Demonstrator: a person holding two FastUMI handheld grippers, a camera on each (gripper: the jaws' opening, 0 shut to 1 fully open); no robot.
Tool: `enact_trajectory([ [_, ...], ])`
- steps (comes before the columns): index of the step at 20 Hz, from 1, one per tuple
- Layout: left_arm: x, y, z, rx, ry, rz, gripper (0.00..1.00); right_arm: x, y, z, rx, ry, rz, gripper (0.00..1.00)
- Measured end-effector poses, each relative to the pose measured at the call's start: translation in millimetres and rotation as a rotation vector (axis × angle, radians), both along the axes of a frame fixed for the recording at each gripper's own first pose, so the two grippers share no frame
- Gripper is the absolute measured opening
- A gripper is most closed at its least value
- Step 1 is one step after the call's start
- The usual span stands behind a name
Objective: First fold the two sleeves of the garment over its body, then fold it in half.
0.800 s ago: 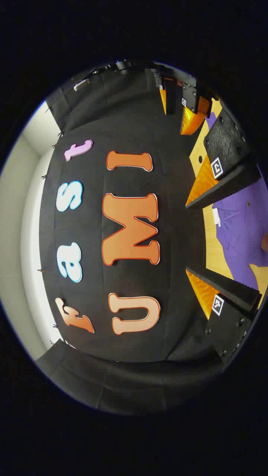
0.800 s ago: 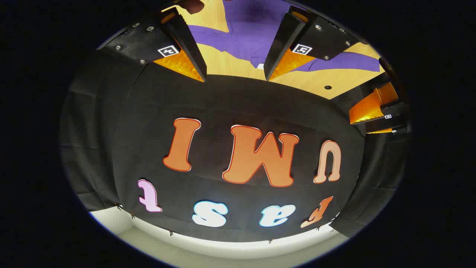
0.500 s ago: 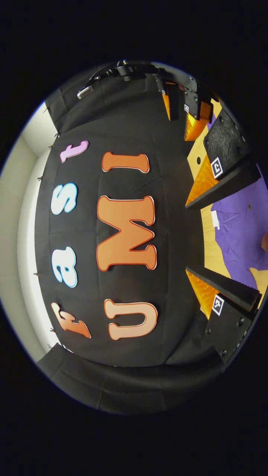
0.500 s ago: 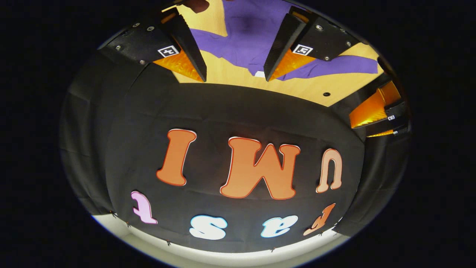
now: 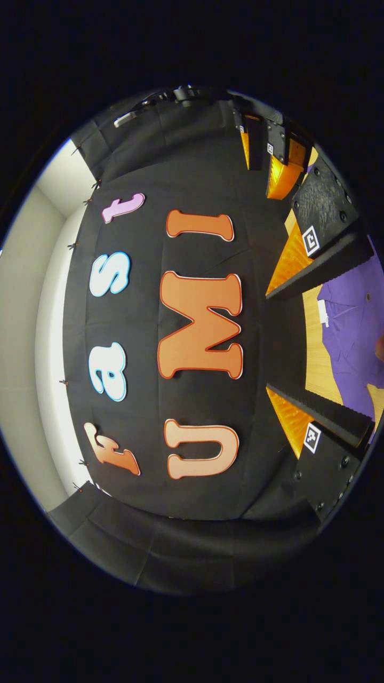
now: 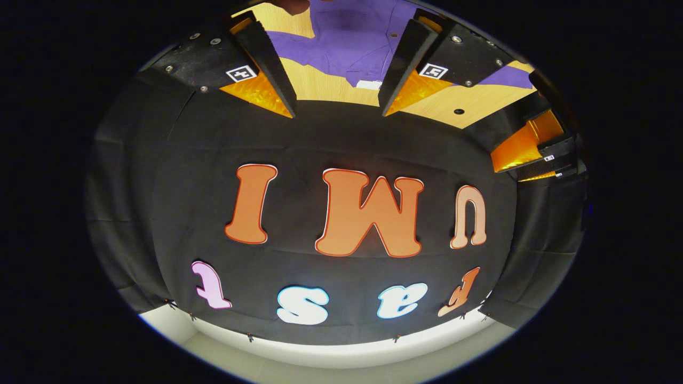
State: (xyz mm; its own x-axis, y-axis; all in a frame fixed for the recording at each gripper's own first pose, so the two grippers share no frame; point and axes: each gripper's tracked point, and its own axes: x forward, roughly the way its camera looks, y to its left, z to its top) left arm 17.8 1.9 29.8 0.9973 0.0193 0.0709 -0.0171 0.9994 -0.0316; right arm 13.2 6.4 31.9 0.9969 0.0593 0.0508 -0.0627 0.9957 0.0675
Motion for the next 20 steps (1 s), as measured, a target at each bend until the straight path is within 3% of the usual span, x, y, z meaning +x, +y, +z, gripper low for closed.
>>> enact_trajectory([
  [4,-12.3,-14.5,4.1,0.029,-0.027,-0.025,0.99,-10.1,-12.1,0.7,-0.012,-0.044,-0.031,0.94],
  [11,-28.9,-25.8,6.5,0.053,-0.041,-0.043,0.99,-4.4,-68.5,-40.4,-0.009,0.042,-0.155,0.94],
  [16,-31.1,-22.4,14.6,0.077,-0.062,-0.023,0.99,10.2,-118.5,-88.3,0.055,0.175,-0.213,0.94],
  [20,-32.8,-37.9,5.1,0.027,-0.04,-0.055,0.97,22.8,-175.1,-156.9,0.01,0.315,-0.292,0.95],
])
